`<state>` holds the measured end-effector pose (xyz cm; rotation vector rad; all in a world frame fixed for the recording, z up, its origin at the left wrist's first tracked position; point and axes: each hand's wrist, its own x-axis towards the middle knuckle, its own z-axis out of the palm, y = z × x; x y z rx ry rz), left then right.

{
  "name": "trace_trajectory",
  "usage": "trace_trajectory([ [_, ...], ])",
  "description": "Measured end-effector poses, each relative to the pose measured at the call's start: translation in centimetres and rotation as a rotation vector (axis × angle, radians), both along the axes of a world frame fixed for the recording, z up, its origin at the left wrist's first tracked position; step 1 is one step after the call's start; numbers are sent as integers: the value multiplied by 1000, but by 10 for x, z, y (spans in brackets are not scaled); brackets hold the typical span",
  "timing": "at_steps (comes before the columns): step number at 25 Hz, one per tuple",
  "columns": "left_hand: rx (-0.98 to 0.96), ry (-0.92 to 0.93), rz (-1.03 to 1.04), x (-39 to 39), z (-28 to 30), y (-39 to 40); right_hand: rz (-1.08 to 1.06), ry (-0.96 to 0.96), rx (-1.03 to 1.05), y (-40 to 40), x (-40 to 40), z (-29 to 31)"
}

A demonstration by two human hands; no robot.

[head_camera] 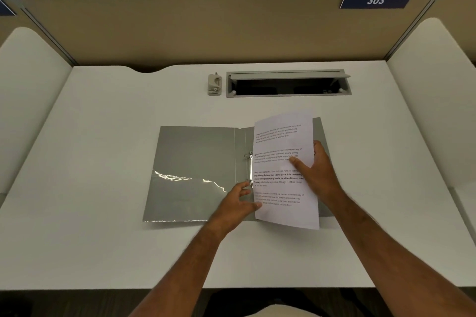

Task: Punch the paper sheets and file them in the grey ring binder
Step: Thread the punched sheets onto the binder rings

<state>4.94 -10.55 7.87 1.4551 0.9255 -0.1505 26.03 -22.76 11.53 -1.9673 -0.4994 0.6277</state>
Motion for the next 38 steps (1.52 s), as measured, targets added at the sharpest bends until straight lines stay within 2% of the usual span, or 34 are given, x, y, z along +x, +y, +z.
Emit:
trace_trajectory([
  [9, 47, 5, -103, 16, -3, -14, 38, -13, -15, 4, 7, 0],
  [26, 153, 28, -111, 21, -44, -10, 73, -37, -51, 10, 13, 8],
  [28, 224, 41, -94, 23, -43, -9, 77, -42, -66, 9, 14, 7],
  [33, 615, 75, -112, 36, -29, 13, 74, -52, -90, 10, 18, 6],
  [38, 695, 180, -319, 56, -17, 38, 73, -64, -125, 9, 22, 4],
])
